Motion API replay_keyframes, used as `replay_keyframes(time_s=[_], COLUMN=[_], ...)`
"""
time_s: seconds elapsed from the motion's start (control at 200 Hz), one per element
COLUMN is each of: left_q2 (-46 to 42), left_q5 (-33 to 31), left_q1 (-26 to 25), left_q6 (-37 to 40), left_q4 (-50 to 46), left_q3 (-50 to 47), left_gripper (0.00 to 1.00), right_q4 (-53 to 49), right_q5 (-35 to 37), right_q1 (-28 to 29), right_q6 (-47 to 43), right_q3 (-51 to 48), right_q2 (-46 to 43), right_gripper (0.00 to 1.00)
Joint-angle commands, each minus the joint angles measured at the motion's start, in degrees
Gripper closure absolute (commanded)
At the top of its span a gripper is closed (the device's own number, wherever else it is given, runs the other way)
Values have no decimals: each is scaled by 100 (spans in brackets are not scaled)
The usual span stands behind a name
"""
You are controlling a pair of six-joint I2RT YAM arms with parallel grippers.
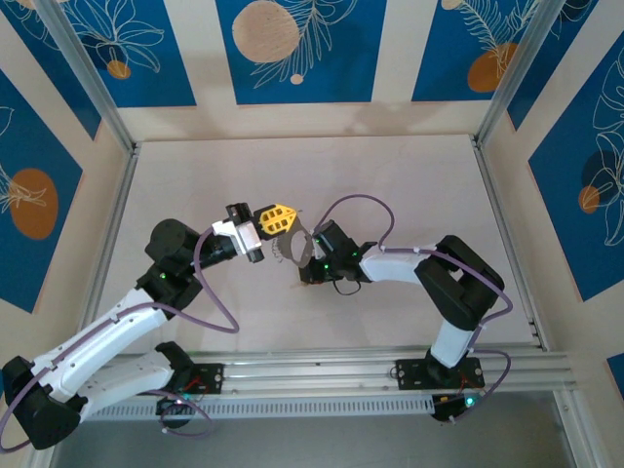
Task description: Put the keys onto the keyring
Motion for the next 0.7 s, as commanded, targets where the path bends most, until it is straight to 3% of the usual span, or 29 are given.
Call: replay_keyframes(time_s=[0.0, 0.455, 0.695], left_q2=[-97, -89, -69], left_q5=[-68, -42, -26], left_q1=[-61, -57, -61], left_q6=[39, -28, -61], left_q4=[341, 373, 430], left_q3=[-56, -56, -47], left_gripper=[100, 100, 100], right_q4=[55, 84, 58], right_q5=[-101, -84, -73], right_q1=[36, 23, 25], right_q6=[-50, -32, -38], right_q3=[110, -3, -50], right_q2=[74, 2, -20], right_gripper=[76, 84, 79])
